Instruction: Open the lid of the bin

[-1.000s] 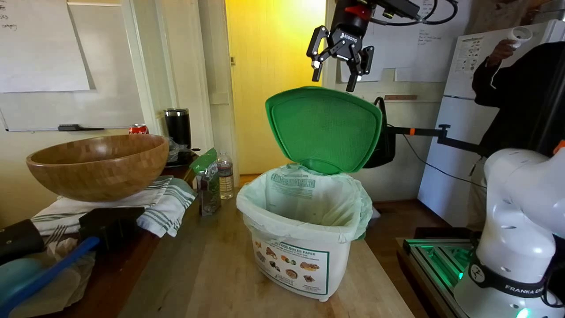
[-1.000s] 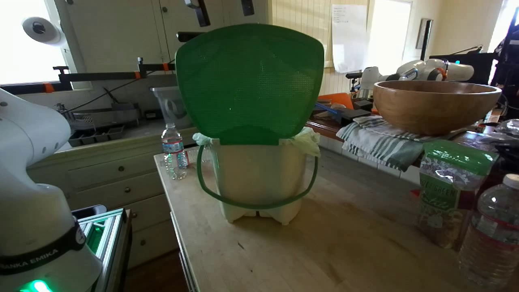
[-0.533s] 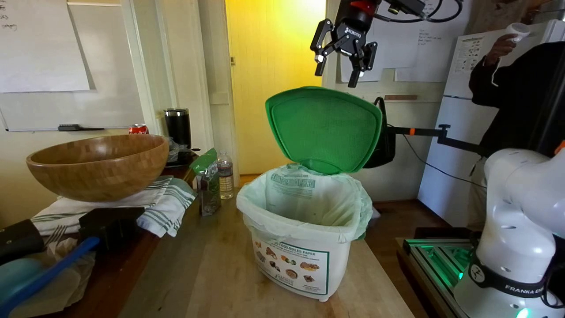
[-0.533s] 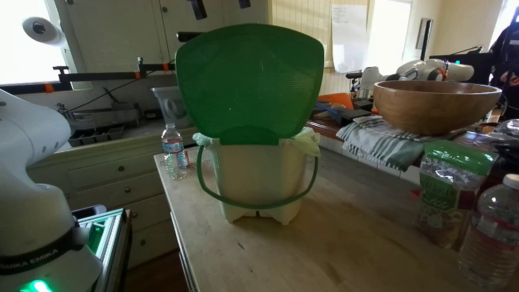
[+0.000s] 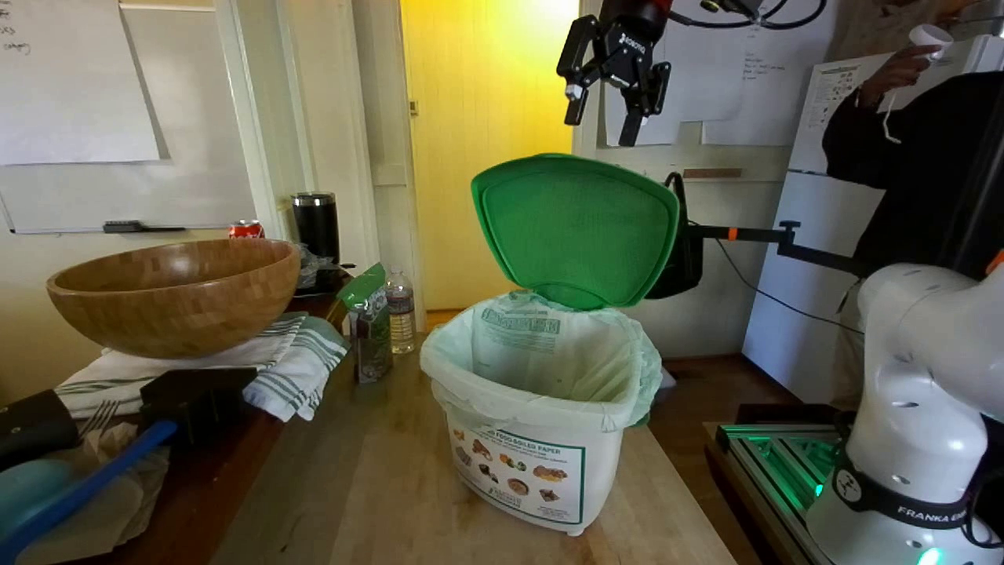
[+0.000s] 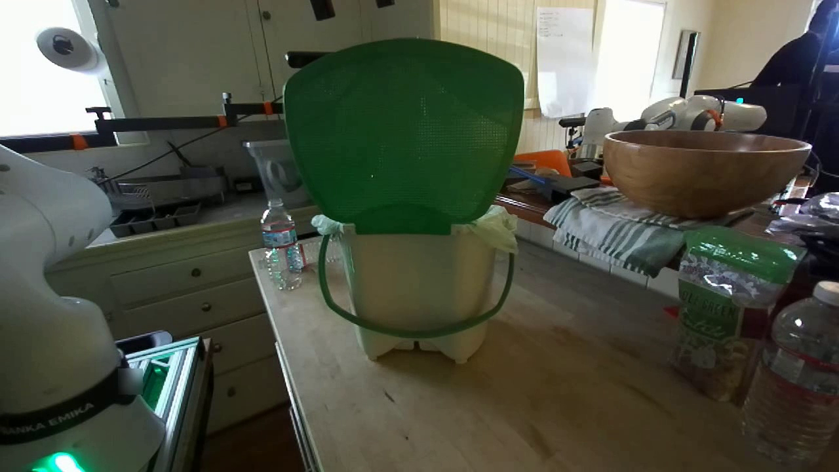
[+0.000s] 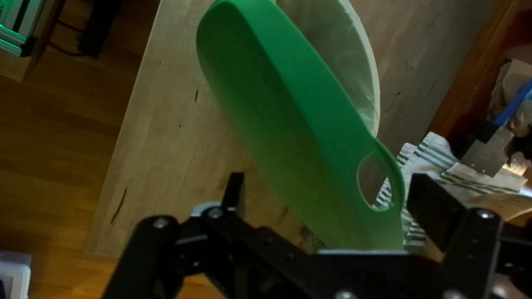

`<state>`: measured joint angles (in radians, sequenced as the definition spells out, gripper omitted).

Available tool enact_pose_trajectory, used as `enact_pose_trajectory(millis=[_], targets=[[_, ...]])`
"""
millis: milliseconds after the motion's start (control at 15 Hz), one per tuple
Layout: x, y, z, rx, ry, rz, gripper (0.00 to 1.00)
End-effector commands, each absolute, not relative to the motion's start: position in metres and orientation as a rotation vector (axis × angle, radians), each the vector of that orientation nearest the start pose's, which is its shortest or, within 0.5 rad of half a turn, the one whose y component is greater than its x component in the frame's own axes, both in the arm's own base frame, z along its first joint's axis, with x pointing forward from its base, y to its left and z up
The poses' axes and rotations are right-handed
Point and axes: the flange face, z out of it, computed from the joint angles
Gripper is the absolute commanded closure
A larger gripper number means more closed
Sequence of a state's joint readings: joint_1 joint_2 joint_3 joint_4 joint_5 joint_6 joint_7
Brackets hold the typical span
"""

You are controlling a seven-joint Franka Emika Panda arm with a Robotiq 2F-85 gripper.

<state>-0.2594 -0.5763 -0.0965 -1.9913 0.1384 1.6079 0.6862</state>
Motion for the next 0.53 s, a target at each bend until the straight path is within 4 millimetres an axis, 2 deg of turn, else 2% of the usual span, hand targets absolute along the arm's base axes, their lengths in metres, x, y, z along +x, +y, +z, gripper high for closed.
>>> enact_pose_trajectory(millis=[0, 267, 467], targets=[[0.355, -0.112, 0.703, -2.651, 1.32, -0.112, 0.0], [0.358, -0.098, 0.713, -2.798, 1.174, -0.001, 0.0], [0.358, -0.092, 0.721, -2.923, 1.003, 0.12, 0.0]])
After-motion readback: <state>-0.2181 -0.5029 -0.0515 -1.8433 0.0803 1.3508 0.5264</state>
